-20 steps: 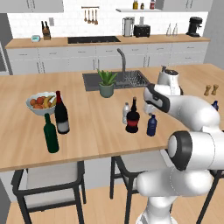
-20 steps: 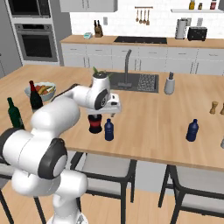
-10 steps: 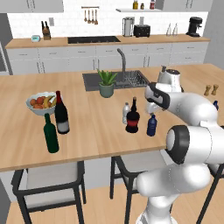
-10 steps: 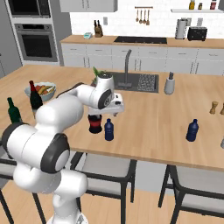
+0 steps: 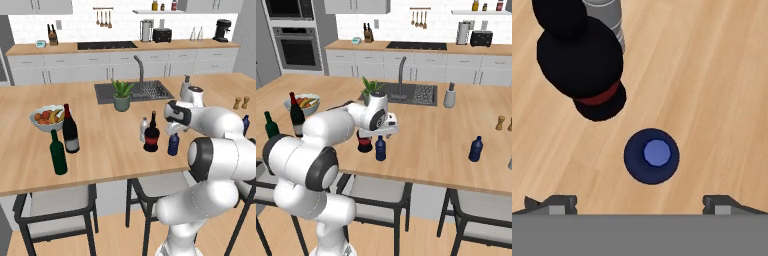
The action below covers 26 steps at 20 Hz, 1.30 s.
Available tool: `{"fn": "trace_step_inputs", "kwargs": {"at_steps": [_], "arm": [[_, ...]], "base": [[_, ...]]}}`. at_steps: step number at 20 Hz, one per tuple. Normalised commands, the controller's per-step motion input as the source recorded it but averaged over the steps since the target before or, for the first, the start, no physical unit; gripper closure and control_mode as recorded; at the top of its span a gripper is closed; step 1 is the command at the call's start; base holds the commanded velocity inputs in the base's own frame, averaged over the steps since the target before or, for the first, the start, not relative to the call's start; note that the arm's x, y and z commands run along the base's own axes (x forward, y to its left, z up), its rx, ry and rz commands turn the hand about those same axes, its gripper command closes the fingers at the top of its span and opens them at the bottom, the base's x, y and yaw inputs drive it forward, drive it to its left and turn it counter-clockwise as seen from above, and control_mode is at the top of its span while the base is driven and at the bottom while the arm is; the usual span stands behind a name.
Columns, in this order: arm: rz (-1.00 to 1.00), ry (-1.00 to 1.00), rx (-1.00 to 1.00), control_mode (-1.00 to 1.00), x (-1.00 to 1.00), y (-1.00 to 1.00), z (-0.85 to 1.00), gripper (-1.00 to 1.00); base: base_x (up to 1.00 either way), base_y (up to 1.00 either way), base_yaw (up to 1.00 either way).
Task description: Move the plastic bottles in the middle to the plastics group, and the glass bottles in the middle to the glass group.
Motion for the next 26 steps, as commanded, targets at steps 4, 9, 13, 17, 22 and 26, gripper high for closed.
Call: {"fn": "trace_step_inputs", "kwargs": {"at_steps": [4,9,13,17,22,26], "arm": [[0.00,0.00,0.00,-1.00,0.01,0.00,-0.12,-1.00],[0.01,0.00,0.00,-1.00,0.05,0.00,-0.08,-1.00],[0.00,0.00,0.00,-1.00,0.14,0.00,-0.18,-1.00],[0.01,0.00,0.00,-1.00,0.18,0.00,-0.18,-1.00],[0.01,0.00,0.00,-1.00,0.06,0.00,-0.23,-1.00],[0.01,0.00,0.00,-1.00,0.05,0.00,-0.21,-1.00]], "base": [[0.00,0.00,0.00],[0.00,0.00,0.00],[0.00,0.00,0.00],[0.00,0.00,0.00],[0.00,0.00,0.00],[0.00,0.00,0.00]]}}
